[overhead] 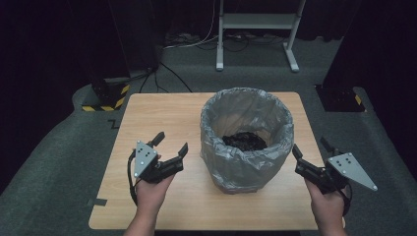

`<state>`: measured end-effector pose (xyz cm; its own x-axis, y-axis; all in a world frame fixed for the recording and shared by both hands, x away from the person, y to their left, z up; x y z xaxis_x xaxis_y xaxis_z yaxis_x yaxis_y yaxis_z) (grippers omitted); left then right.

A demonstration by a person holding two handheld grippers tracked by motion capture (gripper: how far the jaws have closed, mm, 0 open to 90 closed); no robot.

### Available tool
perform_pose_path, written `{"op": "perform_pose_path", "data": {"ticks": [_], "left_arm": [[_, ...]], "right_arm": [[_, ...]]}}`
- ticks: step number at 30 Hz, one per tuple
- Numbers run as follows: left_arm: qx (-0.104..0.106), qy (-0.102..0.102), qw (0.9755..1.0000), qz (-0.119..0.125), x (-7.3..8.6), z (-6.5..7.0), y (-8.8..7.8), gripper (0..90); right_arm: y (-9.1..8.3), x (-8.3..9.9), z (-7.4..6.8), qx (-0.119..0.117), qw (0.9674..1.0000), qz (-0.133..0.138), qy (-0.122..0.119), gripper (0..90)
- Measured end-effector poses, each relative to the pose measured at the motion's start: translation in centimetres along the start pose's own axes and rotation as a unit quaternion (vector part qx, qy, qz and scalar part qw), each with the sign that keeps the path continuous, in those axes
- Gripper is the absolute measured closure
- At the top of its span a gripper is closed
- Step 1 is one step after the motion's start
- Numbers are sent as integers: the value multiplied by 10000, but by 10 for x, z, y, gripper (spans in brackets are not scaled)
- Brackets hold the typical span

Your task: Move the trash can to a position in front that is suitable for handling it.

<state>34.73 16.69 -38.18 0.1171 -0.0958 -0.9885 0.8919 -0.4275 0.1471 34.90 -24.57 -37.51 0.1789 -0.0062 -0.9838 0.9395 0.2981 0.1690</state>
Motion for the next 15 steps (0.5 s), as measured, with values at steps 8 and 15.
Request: {"op": "perform_pose_path", "data": {"ticks": [8, 15], "left_arm": [[108, 17, 9995, 311, -15, 10, -5, 165], [223, 6, 9983, 533, -27, 21, -7, 173]], "right_arm": [[-4, -12, -3, -62, 9998, 190, 16, 143], [-8, -21, -7, -113, 9994, 326, 34, 143]]}}
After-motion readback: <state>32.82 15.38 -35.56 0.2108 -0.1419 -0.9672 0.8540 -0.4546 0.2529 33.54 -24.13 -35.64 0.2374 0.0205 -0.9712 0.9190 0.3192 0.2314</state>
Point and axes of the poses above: each handheld gripper's, and its own axes: y roughly forward along the jaws, x roughly out of its underside, z roughly to its right, the point moved 4 cm from there along y, roughly forward along the jaws, and after that the axes turned 13 degrees about z, right-handed, at the moved point
